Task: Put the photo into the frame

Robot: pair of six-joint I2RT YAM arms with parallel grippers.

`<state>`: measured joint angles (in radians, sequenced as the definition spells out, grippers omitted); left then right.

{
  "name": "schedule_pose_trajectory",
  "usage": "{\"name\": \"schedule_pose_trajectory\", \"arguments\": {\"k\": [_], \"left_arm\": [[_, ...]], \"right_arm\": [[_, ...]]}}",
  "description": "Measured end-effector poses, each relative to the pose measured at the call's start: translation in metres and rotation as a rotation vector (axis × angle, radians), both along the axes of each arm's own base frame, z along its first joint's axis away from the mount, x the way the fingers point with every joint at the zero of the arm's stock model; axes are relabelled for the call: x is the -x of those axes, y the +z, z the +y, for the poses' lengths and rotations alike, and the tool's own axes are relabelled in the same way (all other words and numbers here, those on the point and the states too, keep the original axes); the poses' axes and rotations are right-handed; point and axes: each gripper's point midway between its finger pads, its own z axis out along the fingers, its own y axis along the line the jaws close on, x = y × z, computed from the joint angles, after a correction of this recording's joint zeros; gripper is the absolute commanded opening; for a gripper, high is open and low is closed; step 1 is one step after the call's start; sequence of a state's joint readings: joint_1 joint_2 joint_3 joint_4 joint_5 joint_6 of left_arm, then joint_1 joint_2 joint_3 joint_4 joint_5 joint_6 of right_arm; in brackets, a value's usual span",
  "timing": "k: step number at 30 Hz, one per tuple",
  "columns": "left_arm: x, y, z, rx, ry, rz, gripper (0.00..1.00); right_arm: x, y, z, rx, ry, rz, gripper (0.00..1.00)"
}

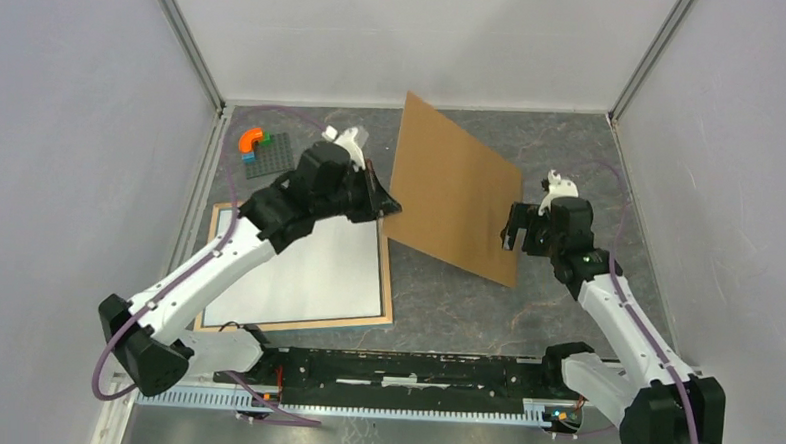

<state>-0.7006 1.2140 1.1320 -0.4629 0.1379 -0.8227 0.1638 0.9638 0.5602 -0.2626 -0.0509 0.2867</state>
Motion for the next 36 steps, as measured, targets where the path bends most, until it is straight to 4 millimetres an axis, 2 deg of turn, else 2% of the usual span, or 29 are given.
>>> {"name": "schedule_pose_trajectory", "arguments": {"k": [3,5,7,9,11,13,14,17,18,21,25,27,32,36], "left_arm": [[-0.003,0.050,0.016,-0.069,-0.013,-0.139,0.02],[-0.003,0.075,0.026,-0.112,-0.014,-0.215,0.02],[-0.003,0.091,0.036,-0.165,-0.006,-0.278,0.02],[0.000,0.099,0.043,-0.227,-0.001,-0.320,0.02],[0.000,0.107,0.047,-0.286,-0.007,-0.362,0.02],[-0.005,0.124,0.045,-0.342,-0.017,-0.424,0.02],[-0.009,0.134,0.042,-0.367,-0.024,-0.461,0.02],[-0.025,0.162,0.037,-0.444,-0.015,-0.567,0.02],[-0.030,0.170,0.036,-0.475,-0.011,-0.596,0.02],[-0.042,0.178,0.031,-0.574,-0.009,-0.648,0.02],[-0.053,0.173,0.016,-0.667,-0.021,-0.689,0.02],[-0.049,0.165,0.004,-0.720,-0.051,-0.705,0.02],[-0.024,0.145,-0.045,-0.835,-0.150,-0.780,0.02],[-0.006,0.129,-0.077,-0.940,-0.194,-0.842,0.02]], "right_arm": [[-0.011,0.037,0.006,0.049,-0.012,-0.014,0.98],[-0.023,0.071,0.020,0.061,0.000,-0.041,0.98],[-0.038,0.113,0.040,0.042,0.020,-0.098,0.98],[-0.049,0.158,0.063,-0.005,0.036,-0.167,0.98],[-0.056,0.196,0.084,-0.056,0.051,-0.233,0.98],[-0.061,0.239,0.106,-0.120,0.067,-0.289,0.98],[-0.064,0.256,0.116,-0.152,0.072,-0.313,0.98],[-0.074,0.291,0.132,-0.232,0.060,-0.346,0.98],[-0.077,0.298,0.136,-0.253,0.052,-0.348,0.98],[-0.083,0.308,0.143,-0.313,0.017,-0.347,0.98],[-0.082,0.309,0.141,-0.380,-0.041,-0.334,0.97],[-0.081,0.311,0.139,-0.410,-0.070,-0.331,0.96],[-0.079,0.316,0.132,-0.448,-0.132,-0.338,0.96],[-0.073,0.305,0.121,-0.447,-0.183,-0.322,0.95]]}}
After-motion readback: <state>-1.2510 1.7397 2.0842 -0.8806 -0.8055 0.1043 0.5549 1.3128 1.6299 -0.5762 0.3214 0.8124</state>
